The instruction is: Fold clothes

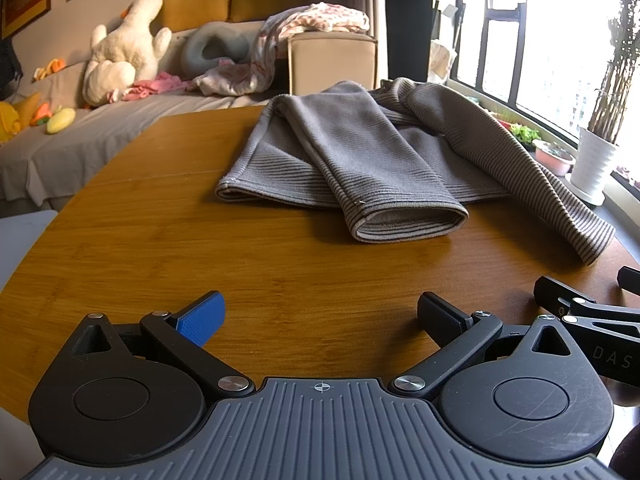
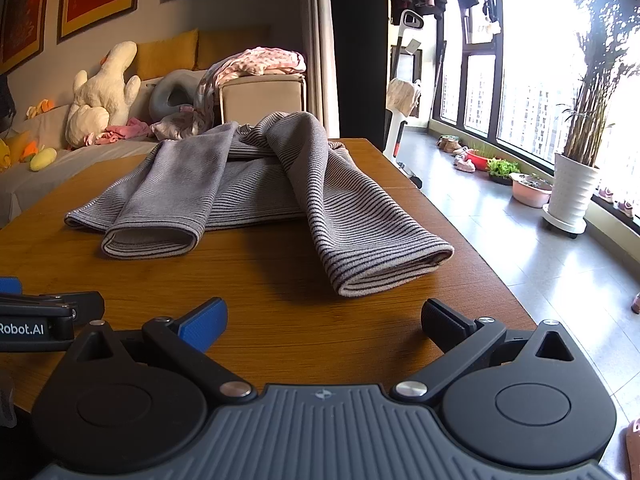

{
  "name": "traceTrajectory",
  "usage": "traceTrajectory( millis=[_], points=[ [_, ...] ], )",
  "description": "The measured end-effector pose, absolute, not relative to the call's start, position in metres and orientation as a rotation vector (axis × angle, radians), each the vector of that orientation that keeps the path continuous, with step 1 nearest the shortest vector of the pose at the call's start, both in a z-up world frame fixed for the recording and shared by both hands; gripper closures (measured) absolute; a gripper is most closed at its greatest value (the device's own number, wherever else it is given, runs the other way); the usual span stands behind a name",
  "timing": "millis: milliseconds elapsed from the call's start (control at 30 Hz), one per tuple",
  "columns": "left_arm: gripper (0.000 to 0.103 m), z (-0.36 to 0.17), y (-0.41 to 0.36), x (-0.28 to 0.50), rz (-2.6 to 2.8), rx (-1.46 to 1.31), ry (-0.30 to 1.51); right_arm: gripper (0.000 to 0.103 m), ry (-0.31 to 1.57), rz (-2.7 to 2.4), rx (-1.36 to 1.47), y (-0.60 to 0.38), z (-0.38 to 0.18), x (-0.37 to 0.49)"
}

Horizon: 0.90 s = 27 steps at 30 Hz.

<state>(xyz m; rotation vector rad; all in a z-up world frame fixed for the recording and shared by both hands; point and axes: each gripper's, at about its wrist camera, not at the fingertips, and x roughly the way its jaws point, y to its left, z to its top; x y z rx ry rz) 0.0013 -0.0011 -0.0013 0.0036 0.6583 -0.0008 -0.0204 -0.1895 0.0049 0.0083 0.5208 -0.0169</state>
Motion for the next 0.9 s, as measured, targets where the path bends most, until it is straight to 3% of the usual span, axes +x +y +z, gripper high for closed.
traceTrajectory(
  millis=[667, 900],
  points=[
    [0.0, 0.002, 0.002, 0.005, -0.022, 0.011, 0.694, 0.0, 0.537, -0.023, 0.012, -0.19, 0.007, -0.019],
    [0.0, 0.035, 0.015, 0.024, -0.166, -0.066, 0.64, 0.0, 0.534, 0.088, -0.015, -0.192, 0.007, -0.014]
  ],
)
